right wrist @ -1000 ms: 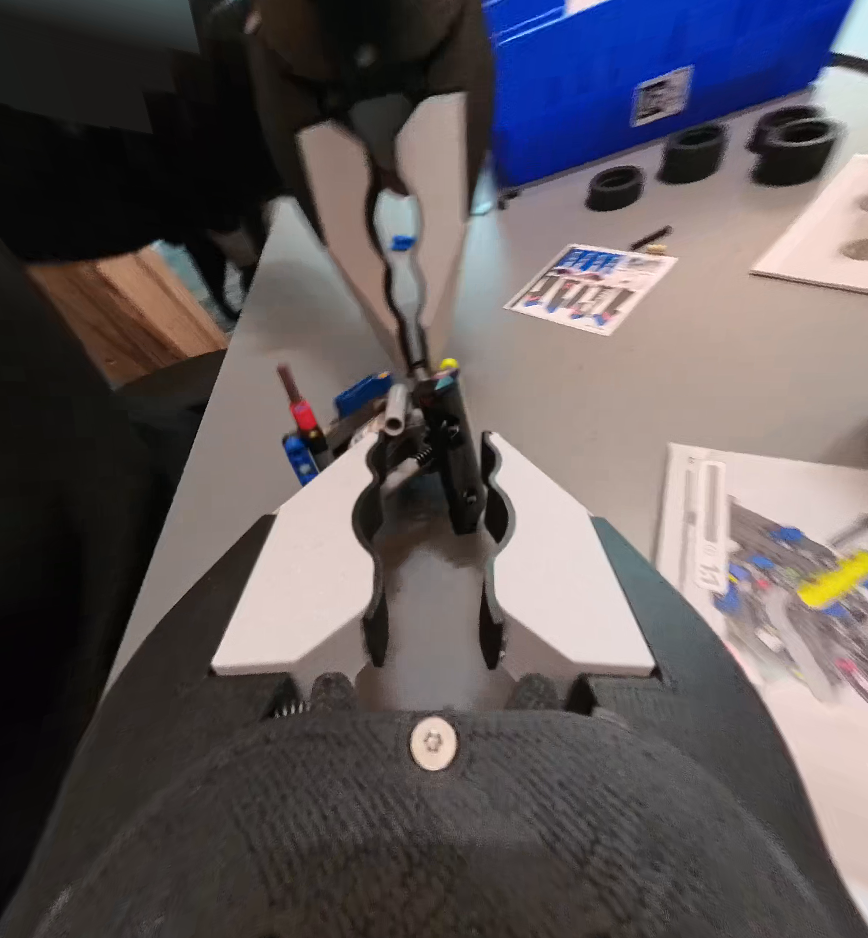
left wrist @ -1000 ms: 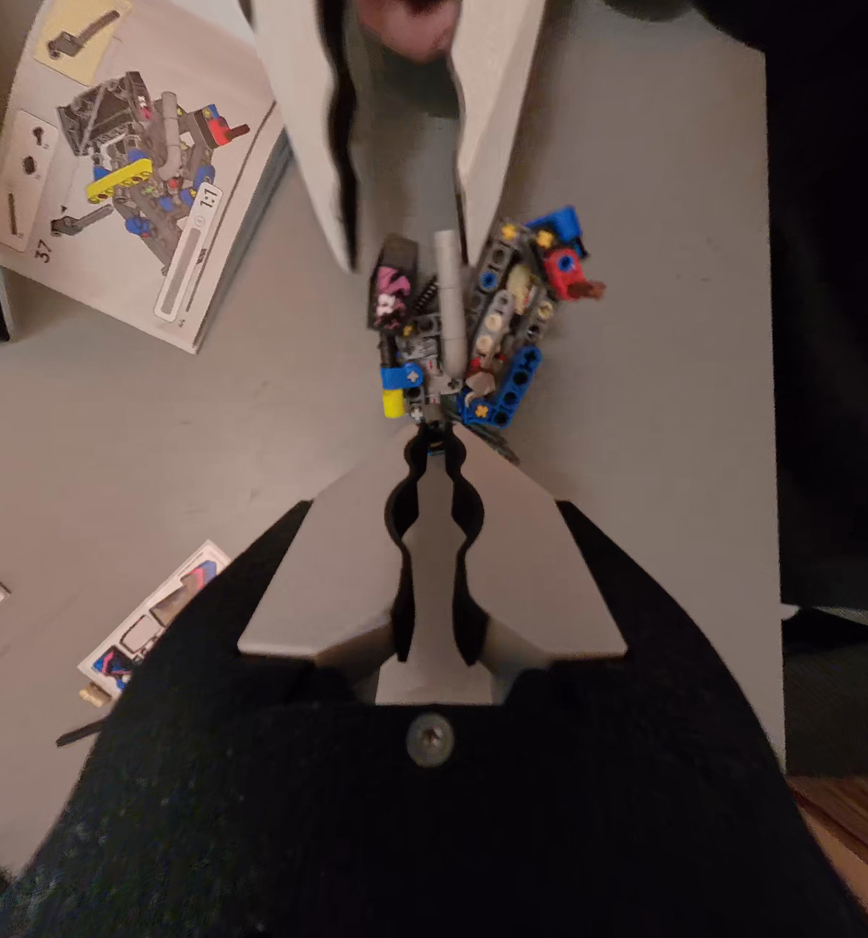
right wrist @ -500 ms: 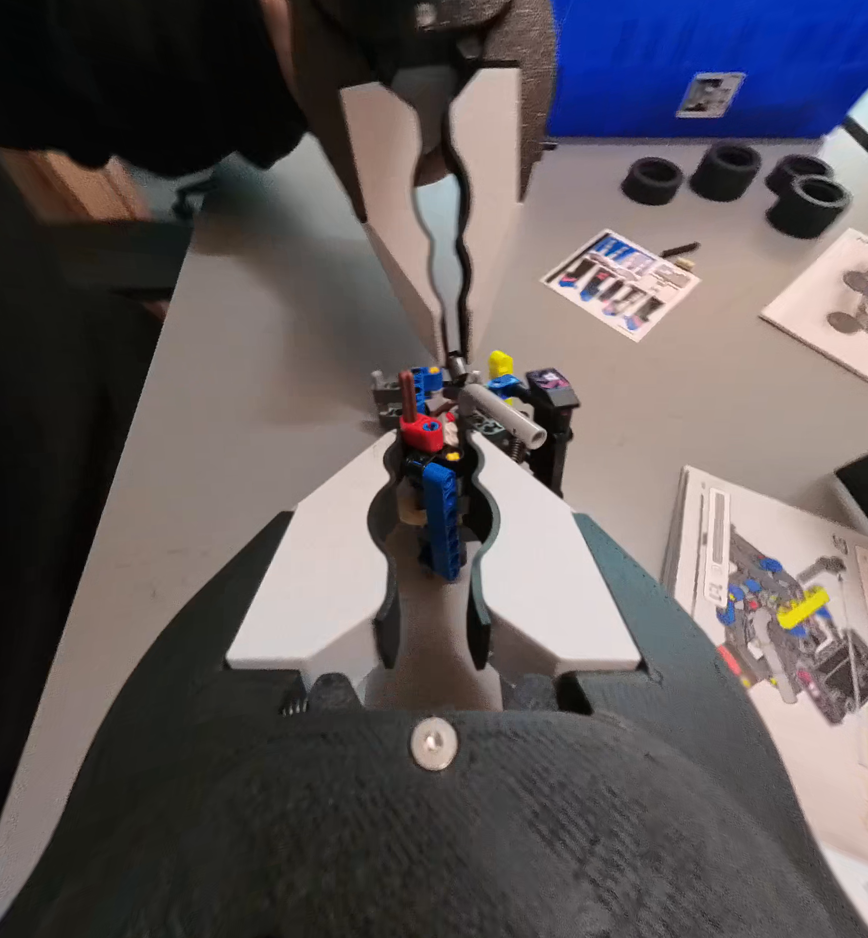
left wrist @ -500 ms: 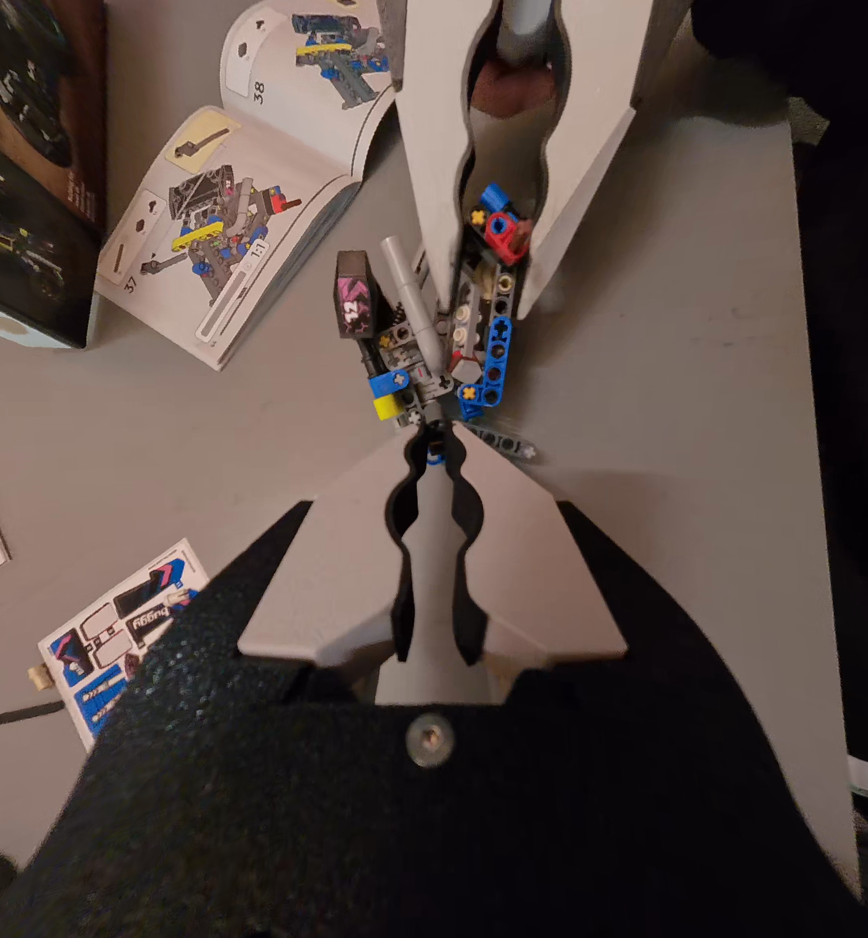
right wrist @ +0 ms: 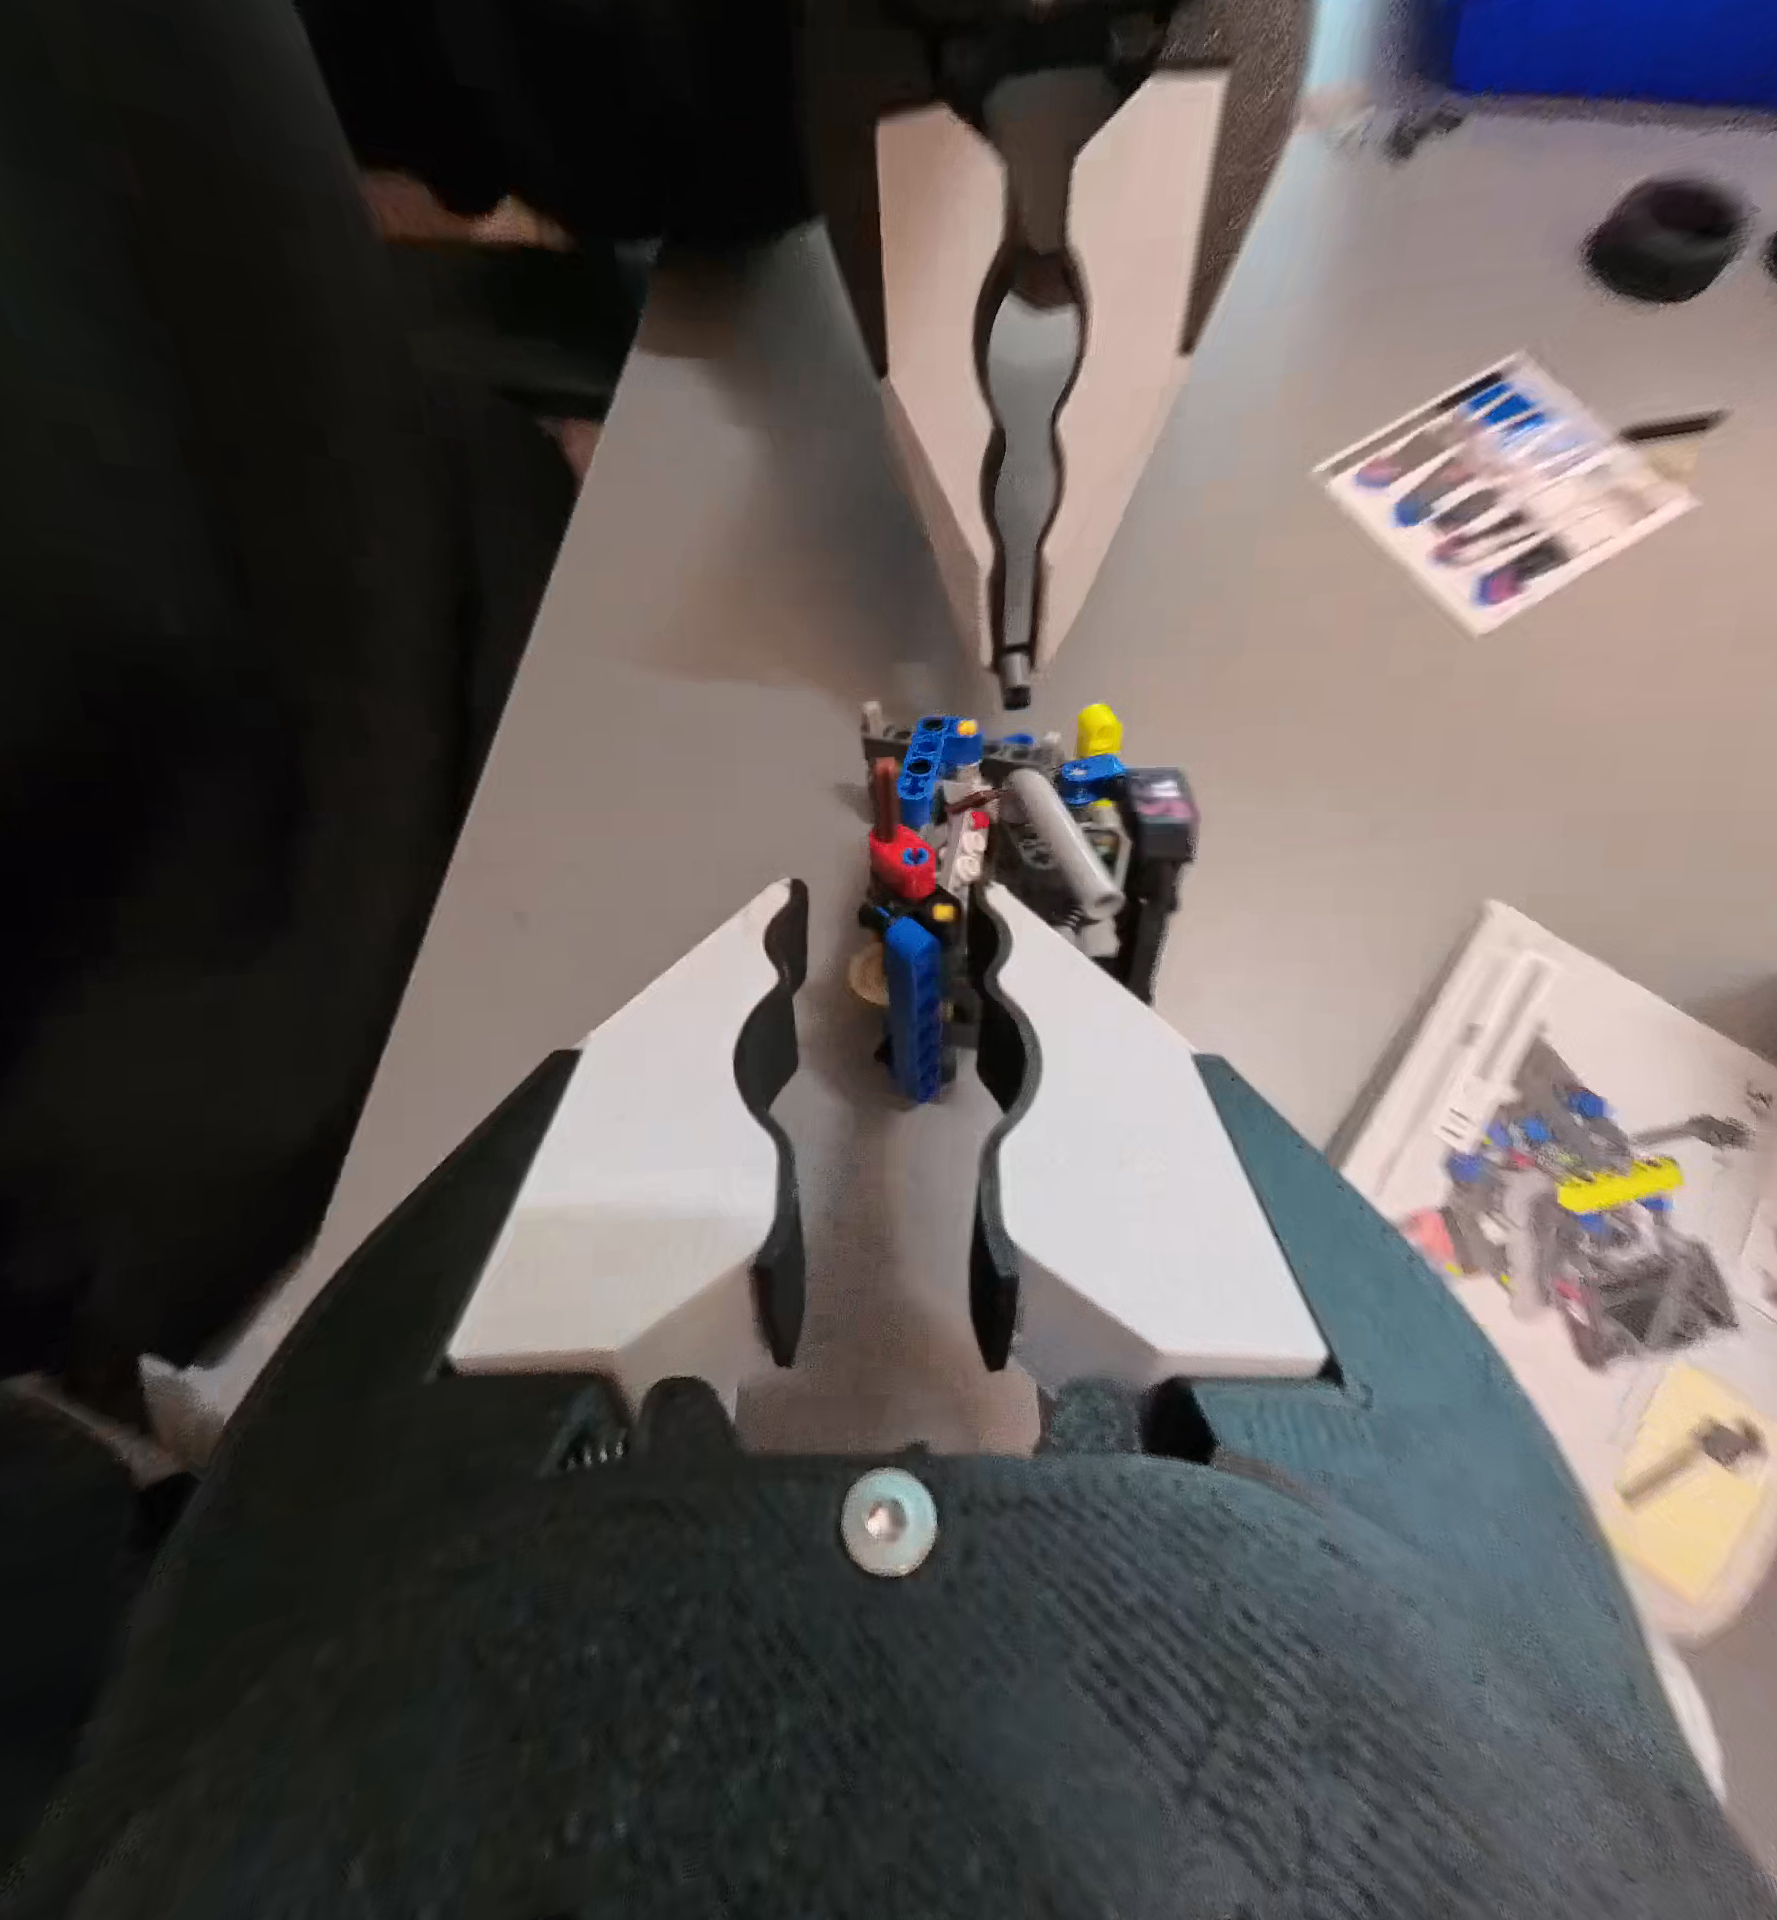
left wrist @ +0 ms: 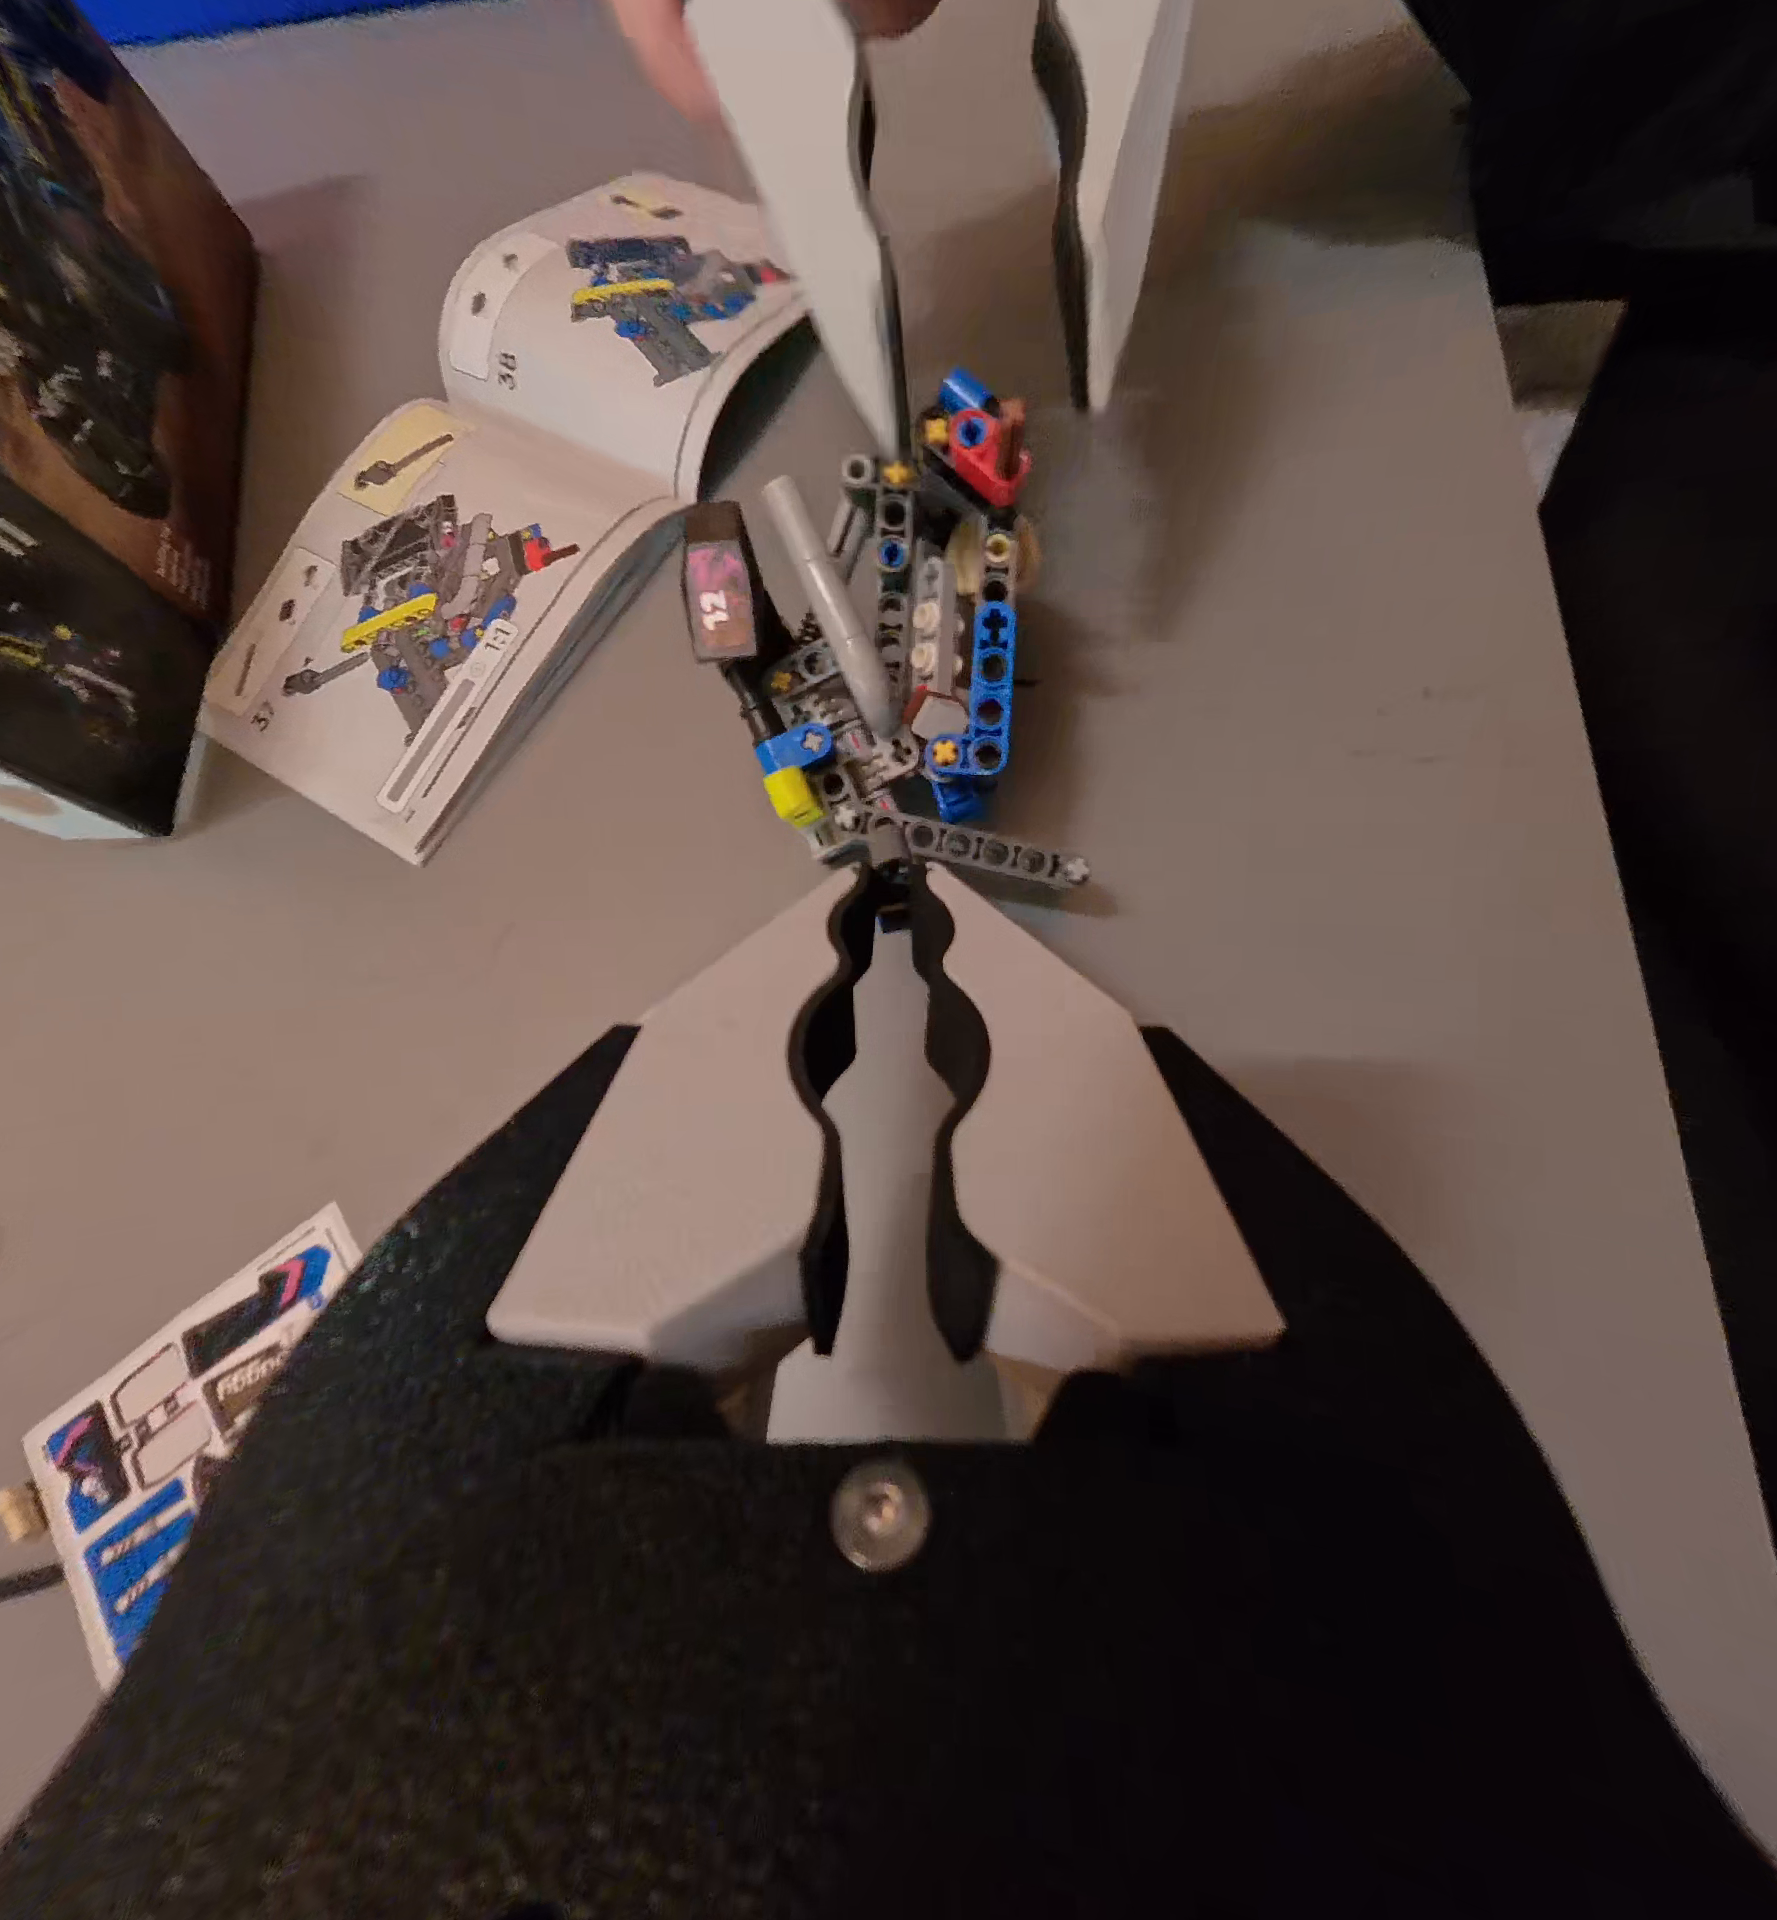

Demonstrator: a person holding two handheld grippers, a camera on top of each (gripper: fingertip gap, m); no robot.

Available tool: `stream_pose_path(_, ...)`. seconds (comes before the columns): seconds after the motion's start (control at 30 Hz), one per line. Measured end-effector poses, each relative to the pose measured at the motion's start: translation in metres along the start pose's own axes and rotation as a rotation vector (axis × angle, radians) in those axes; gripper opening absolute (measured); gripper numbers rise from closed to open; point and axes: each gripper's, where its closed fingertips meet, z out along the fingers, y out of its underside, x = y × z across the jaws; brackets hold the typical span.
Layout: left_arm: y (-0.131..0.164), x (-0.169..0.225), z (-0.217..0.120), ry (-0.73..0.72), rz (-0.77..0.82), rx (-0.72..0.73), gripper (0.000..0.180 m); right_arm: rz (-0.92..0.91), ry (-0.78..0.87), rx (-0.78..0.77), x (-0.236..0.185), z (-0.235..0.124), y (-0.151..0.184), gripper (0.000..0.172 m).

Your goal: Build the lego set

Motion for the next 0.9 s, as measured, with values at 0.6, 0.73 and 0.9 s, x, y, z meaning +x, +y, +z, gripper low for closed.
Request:
stream_pose_path(0.6, 0.014, 0.002, -0.014, 0.013, -0.16, 0.085, 0.003, 0.219, -0.164, 0.12, 0.024, 0.042, 0.001, 0.037)
stream_pose_path(0.73, 0.017, 0.005, -0.012, 0.008, -0.164, 0.098, 0.003, 0.033, 0.044, 0.116, 0.026, 0.039, -0.006, 0.027)
stream_pose_path(0.9, 0.009, 0.001, -0.012, -0.045, -0.118, 0.12, 0.003, -0.468, 0.691, -0.096, 0.044, -0.001, -0.018, 0.025)
